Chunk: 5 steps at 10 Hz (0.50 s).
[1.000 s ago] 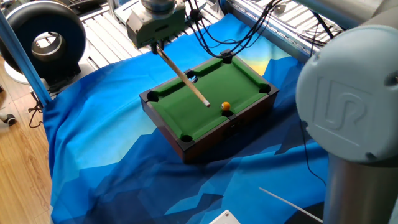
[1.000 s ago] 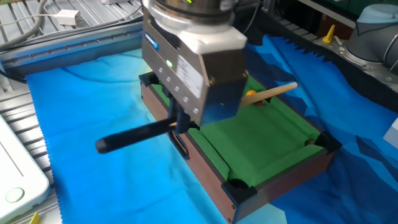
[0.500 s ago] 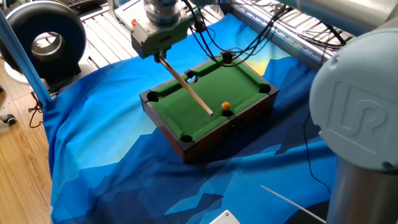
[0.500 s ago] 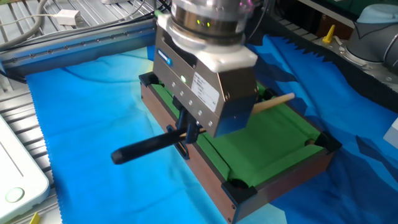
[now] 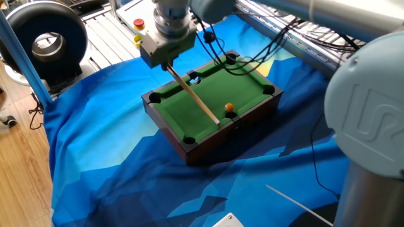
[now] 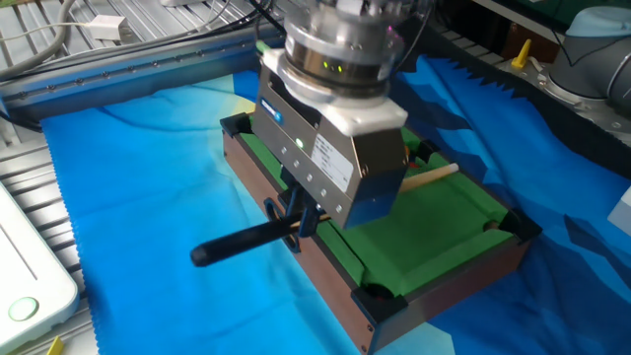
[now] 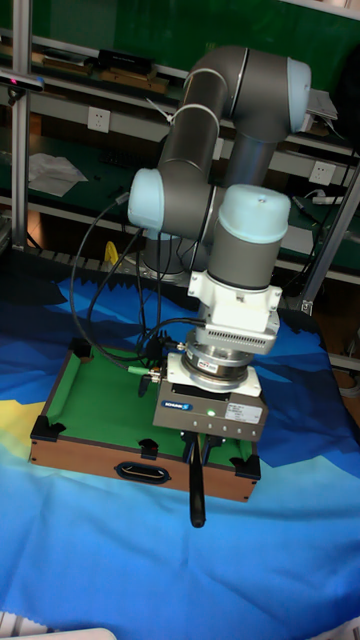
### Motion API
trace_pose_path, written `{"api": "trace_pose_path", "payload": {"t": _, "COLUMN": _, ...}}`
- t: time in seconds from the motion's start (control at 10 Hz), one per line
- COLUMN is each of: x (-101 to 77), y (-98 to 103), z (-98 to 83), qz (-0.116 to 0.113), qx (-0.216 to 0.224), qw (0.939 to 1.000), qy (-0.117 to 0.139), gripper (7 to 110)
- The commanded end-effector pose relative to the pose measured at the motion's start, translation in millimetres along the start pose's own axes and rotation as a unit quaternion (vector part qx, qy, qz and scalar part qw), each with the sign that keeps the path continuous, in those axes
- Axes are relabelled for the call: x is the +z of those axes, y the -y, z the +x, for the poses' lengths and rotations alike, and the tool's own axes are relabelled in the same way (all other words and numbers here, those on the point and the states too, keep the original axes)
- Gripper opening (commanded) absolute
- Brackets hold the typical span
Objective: Hit the pool ball
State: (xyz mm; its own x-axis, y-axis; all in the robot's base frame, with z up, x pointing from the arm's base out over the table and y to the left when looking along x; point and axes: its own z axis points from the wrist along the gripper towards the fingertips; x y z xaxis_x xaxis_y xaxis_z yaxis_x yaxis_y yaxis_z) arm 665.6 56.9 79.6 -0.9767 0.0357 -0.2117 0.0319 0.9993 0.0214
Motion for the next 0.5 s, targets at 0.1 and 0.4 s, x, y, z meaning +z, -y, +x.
{"api": "trace_pose_path", "payload": {"t": 0.1, "x": 12.3, "y": 0.7, "z": 8.8, "qz": -0.010, "qx": 0.008, "qw": 0.9999, "qy": 0.010, "gripper": 7}}
{"api": "trace_pose_path", "payload": {"t": 0.4, "x": 15.5, "y": 0.0, "z": 14.5, "qz": -0.014, "qx": 0.012, "qw": 0.9997, "qy": 0.015, "gripper": 7}}
